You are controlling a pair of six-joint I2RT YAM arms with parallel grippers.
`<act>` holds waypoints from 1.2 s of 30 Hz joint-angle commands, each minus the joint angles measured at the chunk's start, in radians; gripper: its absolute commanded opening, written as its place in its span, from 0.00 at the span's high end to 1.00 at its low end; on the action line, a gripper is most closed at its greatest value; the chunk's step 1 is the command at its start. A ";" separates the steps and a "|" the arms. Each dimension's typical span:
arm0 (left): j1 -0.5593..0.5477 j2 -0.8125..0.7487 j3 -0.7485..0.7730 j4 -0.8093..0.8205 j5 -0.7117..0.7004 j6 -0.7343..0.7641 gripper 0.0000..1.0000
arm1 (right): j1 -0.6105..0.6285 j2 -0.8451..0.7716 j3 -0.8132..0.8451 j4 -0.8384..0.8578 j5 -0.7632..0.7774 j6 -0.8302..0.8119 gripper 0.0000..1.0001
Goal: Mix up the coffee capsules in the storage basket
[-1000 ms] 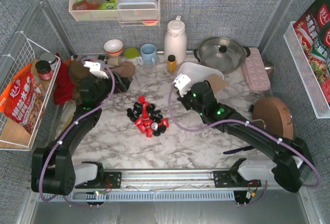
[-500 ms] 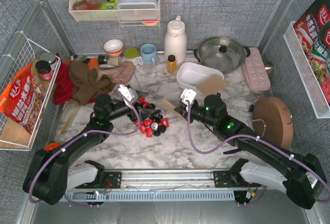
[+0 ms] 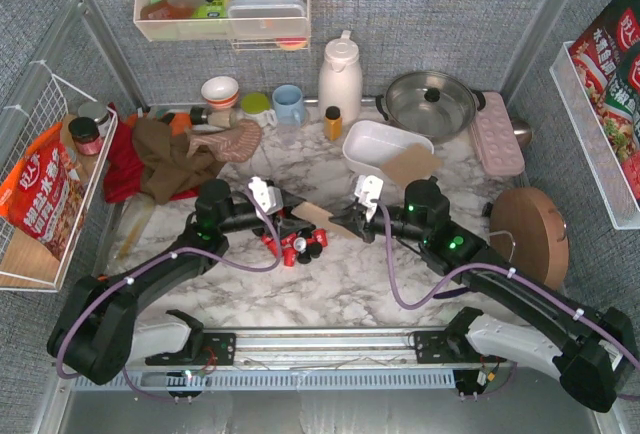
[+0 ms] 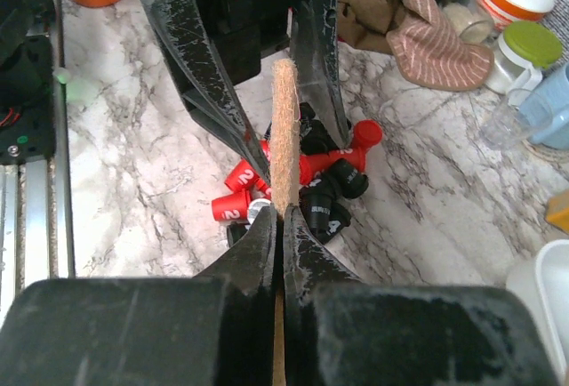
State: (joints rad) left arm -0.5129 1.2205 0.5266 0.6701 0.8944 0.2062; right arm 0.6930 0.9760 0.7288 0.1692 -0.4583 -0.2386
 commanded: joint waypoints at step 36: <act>0.445 0.273 0.176 0.074 -0.386 -0.621 1.00 | -0.015 0.024 0.120 -0.193 0.756 0.102 0.35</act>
State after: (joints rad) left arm -0.1234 1.4254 0.6872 0.6281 0.4030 -0.2626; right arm 0.6857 0.9771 0.8391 -0.0010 0.1390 -0.1635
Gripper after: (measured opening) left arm 0.005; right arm 0.642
